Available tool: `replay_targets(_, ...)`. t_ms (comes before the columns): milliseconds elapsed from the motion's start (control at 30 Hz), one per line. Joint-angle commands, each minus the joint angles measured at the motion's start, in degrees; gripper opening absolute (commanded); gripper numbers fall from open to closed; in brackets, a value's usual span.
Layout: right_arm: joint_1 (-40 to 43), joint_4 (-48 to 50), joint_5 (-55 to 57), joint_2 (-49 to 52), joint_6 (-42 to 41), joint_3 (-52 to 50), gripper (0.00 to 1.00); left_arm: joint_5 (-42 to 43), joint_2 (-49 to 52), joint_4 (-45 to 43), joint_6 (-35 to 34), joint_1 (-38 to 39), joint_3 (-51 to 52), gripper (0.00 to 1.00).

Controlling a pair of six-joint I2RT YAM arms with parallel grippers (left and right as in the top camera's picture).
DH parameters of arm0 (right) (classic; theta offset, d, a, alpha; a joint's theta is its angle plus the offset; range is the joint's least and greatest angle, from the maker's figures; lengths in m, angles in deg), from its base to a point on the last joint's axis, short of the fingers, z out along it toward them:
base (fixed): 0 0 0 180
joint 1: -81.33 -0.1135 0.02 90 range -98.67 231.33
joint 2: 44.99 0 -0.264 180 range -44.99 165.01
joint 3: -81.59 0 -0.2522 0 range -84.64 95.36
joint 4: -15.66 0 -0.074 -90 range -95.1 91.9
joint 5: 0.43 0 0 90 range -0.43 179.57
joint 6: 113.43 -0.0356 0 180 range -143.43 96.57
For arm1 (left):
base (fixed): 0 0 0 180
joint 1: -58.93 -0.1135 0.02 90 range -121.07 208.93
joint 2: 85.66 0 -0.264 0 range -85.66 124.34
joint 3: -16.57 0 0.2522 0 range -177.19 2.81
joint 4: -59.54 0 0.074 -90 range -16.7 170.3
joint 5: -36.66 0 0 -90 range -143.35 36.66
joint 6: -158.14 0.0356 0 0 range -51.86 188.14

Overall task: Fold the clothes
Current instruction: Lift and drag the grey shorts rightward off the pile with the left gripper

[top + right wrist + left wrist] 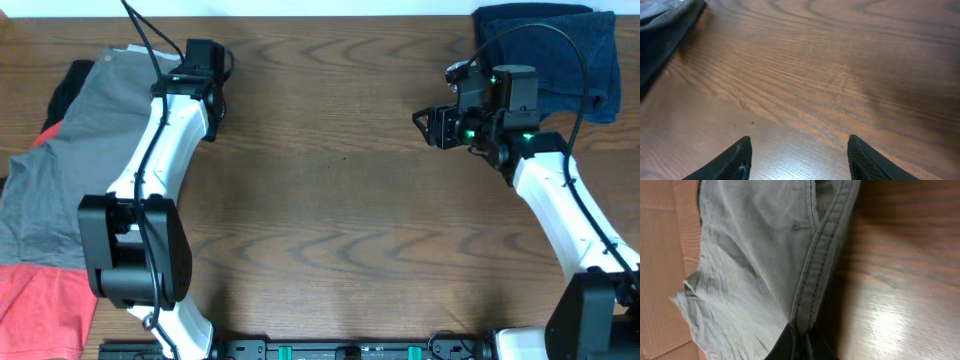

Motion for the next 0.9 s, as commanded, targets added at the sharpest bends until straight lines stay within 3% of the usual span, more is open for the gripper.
replay_targets(0, 0.52, -0.63, -1.05, -1.95, -0.76, 0.81, 0.59, 4.17, 0.2, 2.97, -1.42, 1.6, -1.66, 0.06)
replay_targets(233, 1.77, -3.06, -1.05, -5.01, -1.62, 0.83, 0.59, 20.52, 0.11, 11.17, -3.96, 10.73, -11.08, 0.06)
replay_targets(433, 6.1, -8.9, -1.05, -10.71, -1.79, 1.18, 0.58, 42.07, 0.31, 7.23, -8.48, 19.93, -13.44, 0.07)
replay_targets(767, 14.8, -16.35, -1.03, -18.21, -1.7, 1.18, 0.57, 44.52, 4.37, 5.64, -9.94, 35.67, -13.29, 0.06)
replay_targets(800, 15.13, -16.68, -1.05, -18.23, -1.53, 1.18, 0.57, 44.5, 4.94, 5.57, -9.94, 37.38, -13.29, 0.09)
replay_targets(867, 15.32, -17.05, -1.03, -18.21, -1.49, 1.18, 0.58, 44.19, 5.73, 5.09, -9.92, 39.95, -13.29, 0.31)
